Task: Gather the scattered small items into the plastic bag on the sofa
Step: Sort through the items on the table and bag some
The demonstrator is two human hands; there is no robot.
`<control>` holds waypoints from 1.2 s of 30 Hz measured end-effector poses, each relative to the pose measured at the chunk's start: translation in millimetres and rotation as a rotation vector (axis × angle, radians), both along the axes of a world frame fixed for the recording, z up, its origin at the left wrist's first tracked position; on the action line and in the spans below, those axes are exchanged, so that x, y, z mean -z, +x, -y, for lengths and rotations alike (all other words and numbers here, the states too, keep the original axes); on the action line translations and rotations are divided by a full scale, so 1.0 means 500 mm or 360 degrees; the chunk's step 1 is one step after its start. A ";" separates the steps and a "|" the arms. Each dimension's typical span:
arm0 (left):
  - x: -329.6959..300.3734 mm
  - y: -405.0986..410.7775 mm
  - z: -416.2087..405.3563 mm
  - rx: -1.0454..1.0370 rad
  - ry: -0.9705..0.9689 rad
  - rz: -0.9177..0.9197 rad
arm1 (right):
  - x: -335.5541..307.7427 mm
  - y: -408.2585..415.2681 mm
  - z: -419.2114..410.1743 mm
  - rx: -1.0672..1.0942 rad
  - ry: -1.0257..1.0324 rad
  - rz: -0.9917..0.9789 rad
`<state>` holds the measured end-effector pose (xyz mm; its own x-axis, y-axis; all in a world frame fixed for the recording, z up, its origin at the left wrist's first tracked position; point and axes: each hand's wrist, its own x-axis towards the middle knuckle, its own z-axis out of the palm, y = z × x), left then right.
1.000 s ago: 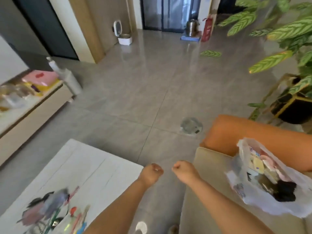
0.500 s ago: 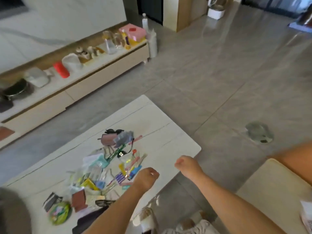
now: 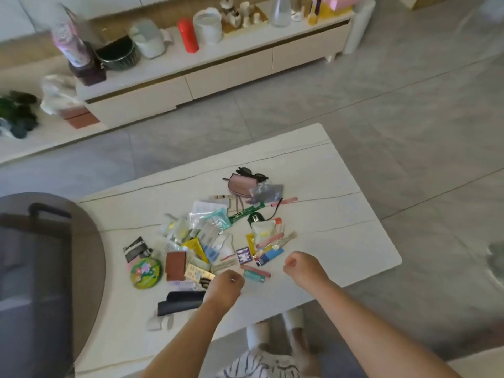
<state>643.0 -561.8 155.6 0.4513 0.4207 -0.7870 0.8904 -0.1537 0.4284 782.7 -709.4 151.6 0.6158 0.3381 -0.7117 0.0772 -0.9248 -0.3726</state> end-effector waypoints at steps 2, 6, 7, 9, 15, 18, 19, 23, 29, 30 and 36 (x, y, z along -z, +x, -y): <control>0.046 0.001 -0.017 -0.0097 0.0031 -0.0028 | 0.049 0.024 -0.016 -0.0030 -0.0066 0.0002; 0.141 0.022 -0.026 -0.0192 -0.0033 -0.0108 | 0.163 0.081 -0.027 -0.0127 -0.0203 -0.0017; 0.167 0.030 -0.025 -0.0163 -0.0033 -0.0113 | 0.192 0.095 -0.028 -0.0152 -0.0216 -0.0023; 0.222 0.055 -0.019 -0.0095 -0.0023 -0.0129 | 0.248 0.123 -0.026 -0.0190 -0.0216 -0.0019; 0.371 0.147 0.026 -0.0049 -0.0035 -0.0029 | 0.396 0.193 -0.024 -0.0363 -0.0122 0.0107; 0.423 0.190 0.046 -0.0006 0.0023 -0.0069 | 0.456 0.213 -0.022 -0.0509 -0.0059 0.0220; 0.441 0.201 0.049 0.0107 0.0094 -0.0086 | 0.474 0.217 -0.021 -0.0576 -0.0040 0.0237; 0.507 0.225 0.063 0.0613 0.0412 -0.0104 | 0.535 0.218 -0.014 -0.0813 0.0043 0.0368; 0.580 0.228 0.076 0.0951 0.0669 -0.0087 | 0.583 0.204 -0.015 -0.0838 0.0224 0.0775; 0.587 0.229 0.080 0.1007 0.0724 -0.0098 | 0.586 0.202 -0.014 -0.0857 0.0204 0.0809; 0.586 0.228 0.091 0.1106 0.0762 -0.0104 | 0.567 0.203 -0.004 -0.0968 0.0182 0.0685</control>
